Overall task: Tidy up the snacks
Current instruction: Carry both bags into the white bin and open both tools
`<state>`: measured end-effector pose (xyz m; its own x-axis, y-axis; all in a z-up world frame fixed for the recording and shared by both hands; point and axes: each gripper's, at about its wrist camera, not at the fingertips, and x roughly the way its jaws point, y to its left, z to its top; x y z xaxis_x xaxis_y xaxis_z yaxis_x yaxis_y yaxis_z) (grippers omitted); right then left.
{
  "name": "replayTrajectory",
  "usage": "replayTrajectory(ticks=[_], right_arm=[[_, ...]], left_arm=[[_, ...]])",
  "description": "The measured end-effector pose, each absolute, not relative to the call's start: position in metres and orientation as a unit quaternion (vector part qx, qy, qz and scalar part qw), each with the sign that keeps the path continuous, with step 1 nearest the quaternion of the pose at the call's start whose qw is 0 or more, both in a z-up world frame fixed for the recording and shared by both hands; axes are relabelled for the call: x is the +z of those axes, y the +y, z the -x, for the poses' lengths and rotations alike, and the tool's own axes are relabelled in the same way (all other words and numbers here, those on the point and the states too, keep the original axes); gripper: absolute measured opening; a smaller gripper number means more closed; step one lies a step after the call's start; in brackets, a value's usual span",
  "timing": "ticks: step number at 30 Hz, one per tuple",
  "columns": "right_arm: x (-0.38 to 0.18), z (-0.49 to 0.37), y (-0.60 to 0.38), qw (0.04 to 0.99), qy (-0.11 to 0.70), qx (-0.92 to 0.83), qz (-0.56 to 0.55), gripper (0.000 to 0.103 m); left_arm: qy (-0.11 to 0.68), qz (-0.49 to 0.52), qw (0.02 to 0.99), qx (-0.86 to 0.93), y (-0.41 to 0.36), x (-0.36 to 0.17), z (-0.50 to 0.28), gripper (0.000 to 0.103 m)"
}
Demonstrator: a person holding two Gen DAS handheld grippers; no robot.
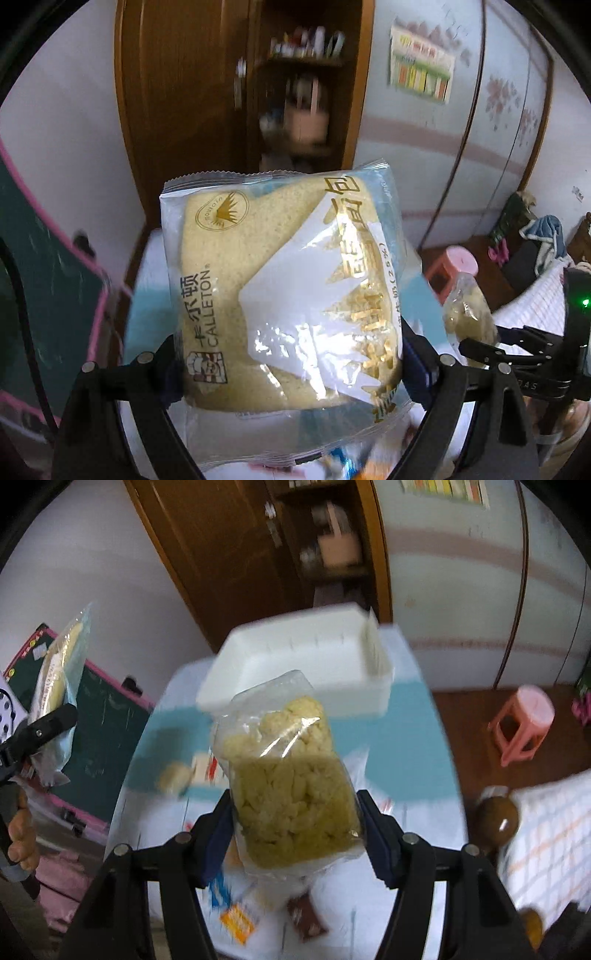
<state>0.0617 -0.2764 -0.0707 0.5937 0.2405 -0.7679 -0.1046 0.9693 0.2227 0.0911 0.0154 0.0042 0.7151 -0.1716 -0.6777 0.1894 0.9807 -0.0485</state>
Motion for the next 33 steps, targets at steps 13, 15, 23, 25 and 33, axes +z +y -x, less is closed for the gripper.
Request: replayTrajectory(ticks=[13,15,23,25,33], right_arm=[[0.015,-0.236,-0.285,0.918,0.376,0.034,-0.124,0.064],[0.011,-0.254,-0.281,0.918,0.378,0.022,-0.118,0.064],[-0.034,-0.296,-0.263,0.898,0.431,0.005,-0.086,0.065],[-0.047,-0.301,-0.267,0.893,0.439,0.005,-0.104,0.066],[-0.057,-0.289,-0.274,0.905,0.409,-0.002,-0.116,0.101]], left_arm=[[0.33,-0.046,0.941,-0.065,-0.037,0.019,-0.261,0.091],[0.345,-0.063,0.935,-0.058,-0.047,0.003,-0.29,0.091],[0.413,-0.068,0.905,-0.072,-0.058,-0.055,-0.335,0.097],[0.439,-0.046,0.893,-0.09,-0.057,-0.068,-0.349,0.098],[0.437,-0.032,0.895,-0.083,-0.053,-0.083,-0.361,0.103]])
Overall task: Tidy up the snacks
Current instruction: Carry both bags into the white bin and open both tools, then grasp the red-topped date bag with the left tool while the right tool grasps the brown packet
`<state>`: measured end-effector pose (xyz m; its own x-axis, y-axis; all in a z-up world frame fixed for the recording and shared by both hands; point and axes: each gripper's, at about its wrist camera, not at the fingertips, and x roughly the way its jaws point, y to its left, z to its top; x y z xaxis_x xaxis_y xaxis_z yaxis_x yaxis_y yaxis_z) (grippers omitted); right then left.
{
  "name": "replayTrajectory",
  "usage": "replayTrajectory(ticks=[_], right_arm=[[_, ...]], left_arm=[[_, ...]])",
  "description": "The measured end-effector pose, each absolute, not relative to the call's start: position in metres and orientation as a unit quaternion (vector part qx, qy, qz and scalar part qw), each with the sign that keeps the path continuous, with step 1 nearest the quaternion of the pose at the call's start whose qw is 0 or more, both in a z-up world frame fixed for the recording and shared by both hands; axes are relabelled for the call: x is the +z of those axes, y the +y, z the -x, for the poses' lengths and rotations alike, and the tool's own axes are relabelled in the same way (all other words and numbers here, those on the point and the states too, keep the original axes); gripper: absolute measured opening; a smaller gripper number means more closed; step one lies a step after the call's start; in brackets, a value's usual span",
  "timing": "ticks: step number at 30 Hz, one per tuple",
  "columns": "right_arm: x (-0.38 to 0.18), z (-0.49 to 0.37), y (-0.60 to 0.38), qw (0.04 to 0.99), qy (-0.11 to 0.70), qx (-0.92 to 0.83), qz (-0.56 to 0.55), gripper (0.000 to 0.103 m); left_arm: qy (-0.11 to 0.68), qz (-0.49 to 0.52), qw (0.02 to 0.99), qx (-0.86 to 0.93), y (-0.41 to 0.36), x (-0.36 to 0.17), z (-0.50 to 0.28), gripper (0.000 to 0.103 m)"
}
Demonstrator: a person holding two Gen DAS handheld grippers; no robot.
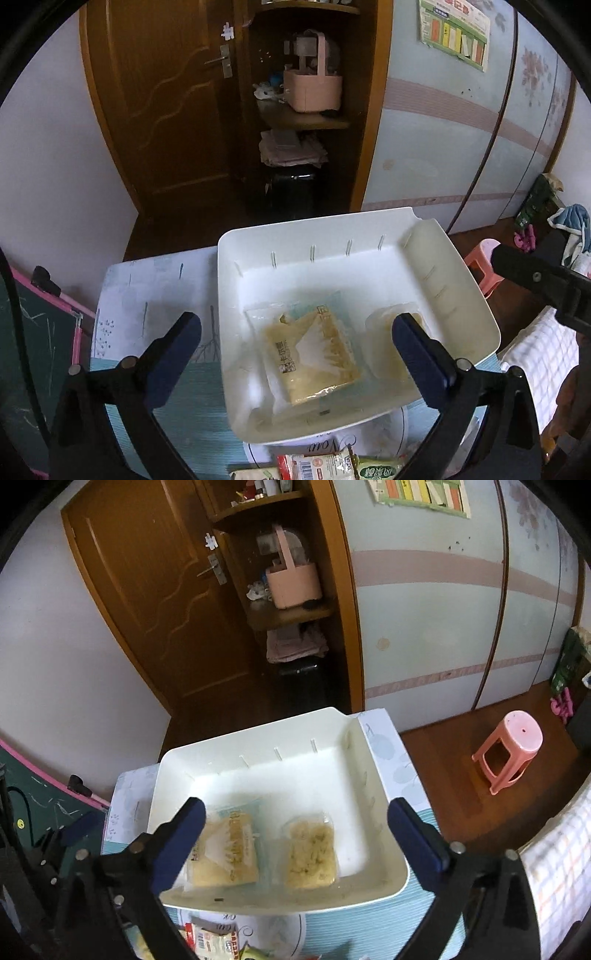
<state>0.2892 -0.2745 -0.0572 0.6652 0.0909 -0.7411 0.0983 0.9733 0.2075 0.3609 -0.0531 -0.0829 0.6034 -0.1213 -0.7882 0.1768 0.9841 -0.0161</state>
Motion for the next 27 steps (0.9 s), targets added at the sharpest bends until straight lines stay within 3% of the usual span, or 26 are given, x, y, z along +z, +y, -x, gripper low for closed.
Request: replayTrajectory(ticks=[27], right_arm=[[0.021,-0.143,-0.246,0.944,0.304,0.071,-0.101,0.101]], left_arm=[[0.398,-0.017,0.907,-0.136,0.004,0.005,-0.19,0.103]])
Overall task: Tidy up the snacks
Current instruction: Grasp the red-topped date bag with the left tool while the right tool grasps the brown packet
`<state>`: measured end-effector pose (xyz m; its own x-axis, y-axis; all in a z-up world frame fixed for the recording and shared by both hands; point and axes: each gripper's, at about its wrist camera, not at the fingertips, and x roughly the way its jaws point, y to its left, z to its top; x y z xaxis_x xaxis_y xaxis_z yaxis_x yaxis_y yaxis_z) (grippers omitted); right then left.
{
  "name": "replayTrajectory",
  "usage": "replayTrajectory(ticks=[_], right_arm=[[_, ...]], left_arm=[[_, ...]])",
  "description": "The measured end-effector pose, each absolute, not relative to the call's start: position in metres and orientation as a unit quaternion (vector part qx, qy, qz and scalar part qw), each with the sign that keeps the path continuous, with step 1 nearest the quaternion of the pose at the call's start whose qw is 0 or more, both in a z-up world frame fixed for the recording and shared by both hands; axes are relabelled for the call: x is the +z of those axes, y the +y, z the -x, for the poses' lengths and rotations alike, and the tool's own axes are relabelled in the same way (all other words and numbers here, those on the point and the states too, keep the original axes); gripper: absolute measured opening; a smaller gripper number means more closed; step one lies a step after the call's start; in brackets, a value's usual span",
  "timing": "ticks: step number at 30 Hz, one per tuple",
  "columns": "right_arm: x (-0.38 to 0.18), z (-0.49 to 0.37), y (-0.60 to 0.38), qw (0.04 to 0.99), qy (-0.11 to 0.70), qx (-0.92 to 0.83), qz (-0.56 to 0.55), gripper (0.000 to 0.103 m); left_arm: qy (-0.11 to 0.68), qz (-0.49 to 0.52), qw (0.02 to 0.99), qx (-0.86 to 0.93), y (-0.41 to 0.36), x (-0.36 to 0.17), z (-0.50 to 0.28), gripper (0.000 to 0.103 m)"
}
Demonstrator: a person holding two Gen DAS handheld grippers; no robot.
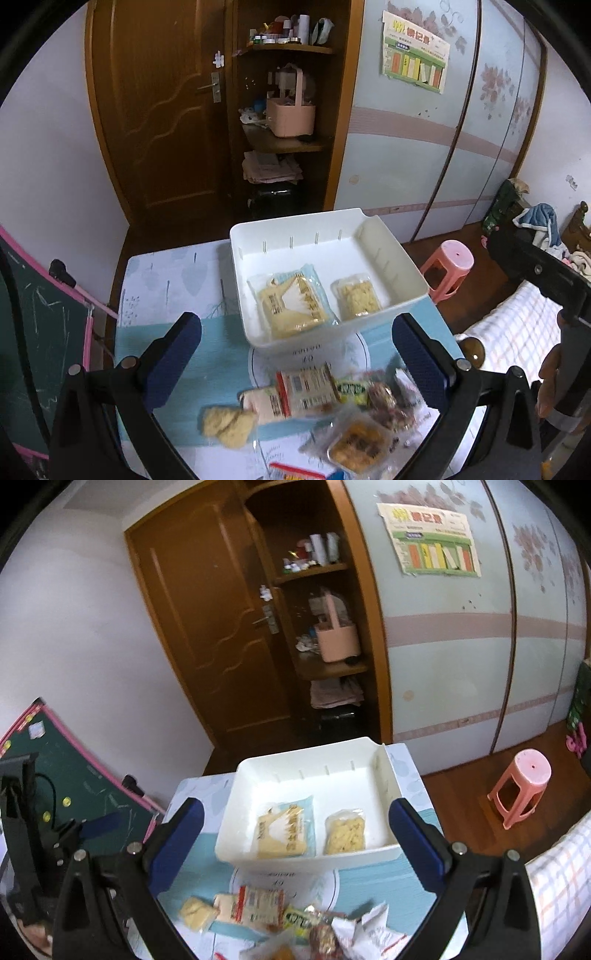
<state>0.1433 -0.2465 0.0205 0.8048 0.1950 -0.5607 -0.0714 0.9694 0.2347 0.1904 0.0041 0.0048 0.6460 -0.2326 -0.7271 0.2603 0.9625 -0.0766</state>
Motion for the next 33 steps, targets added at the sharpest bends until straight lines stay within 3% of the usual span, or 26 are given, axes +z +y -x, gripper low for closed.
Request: replayTrajectory(ticks=[8,15,26,33], right_arm=[[0.037,-0.088,-0.237,0.95,0.29,0.093,-0.065,0.101],[0.016,-0.045,-0.241,0.943,0.312,0.106,-0.047,0.101],[-0.091,0.004,-0.234,0.919,0.383,0.085,0.048,0.101],[-0.169,0.022,-0.247,0.883,0.459,0.081,0.052,0.098]], left_arm=[[0.403,0.005,0.907,-0.123,0.03,0.015,-0.15,0.103],[0.423,0.018,0.898,-0.123,0.049,-0.016,-0.116,0.103],[0.47,-0.032,0.865,-0.171,0.029,-0.127,-0.052,0.103],[0.504,-0.06,0.846,-0.164,0.02,-0.185,-0.036,0.103]])
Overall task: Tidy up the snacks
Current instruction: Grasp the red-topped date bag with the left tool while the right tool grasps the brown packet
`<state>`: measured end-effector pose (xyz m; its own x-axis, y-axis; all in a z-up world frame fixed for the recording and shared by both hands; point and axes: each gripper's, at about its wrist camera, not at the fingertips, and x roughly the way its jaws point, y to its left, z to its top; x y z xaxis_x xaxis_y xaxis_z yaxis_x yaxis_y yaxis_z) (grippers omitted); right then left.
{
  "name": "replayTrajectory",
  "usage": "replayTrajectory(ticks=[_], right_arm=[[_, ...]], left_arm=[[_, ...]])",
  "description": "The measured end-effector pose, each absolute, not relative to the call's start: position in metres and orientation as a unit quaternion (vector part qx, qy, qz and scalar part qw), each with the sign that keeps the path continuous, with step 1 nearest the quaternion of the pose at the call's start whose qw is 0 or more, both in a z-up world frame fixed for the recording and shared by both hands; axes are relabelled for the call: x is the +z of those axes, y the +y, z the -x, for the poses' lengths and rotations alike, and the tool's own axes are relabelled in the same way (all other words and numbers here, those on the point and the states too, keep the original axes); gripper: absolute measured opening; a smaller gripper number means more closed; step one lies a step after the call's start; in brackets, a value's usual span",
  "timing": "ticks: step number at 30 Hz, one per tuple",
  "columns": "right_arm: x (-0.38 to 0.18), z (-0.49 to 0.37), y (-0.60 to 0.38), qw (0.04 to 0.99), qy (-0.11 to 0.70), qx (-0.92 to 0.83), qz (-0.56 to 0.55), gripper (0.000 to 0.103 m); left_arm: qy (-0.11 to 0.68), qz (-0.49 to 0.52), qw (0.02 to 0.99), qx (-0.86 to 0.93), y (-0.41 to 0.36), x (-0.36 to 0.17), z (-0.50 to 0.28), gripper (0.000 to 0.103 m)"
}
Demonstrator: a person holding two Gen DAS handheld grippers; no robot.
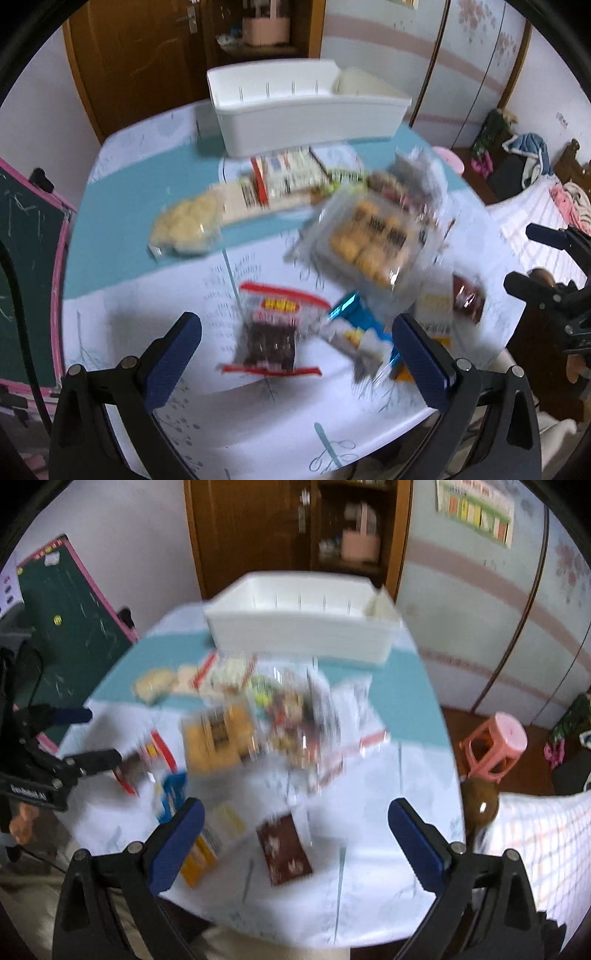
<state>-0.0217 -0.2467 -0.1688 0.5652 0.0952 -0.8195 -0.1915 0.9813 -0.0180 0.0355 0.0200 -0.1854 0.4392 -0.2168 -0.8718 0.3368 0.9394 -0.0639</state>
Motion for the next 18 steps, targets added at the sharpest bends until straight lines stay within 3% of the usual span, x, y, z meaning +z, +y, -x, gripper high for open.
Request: replayTrajectory(ticks=[3,11,15,18], right_arm=[[-0.189,0.025,-0.25,0.868,0.486,0.082,0.055,0.091],[-0.224,0.021,-0.246,0.844,0.525,0.071,0.077,0.089],[-0.244,0.016,-0.239,0.826,0.552,0.069,0.096,0.079],[-0.248,0.012,-0.243,0.824,0.558,0.07,0.068,0.079]], left_arm=[[0.52,-0.065,0.836,-0.16,0.022,-0.204,-0.037,0.103],[0.569,-0.045,0.808,-0.146,0.037,-0.241,-0.047,0.102],[0.587,-0.023,0.798,-0.136,0.046,-0.253,-0.056,0.099],[0.595,-0.015,0.792,-0.134,0.049,-0.259,-0.061,0.096]])
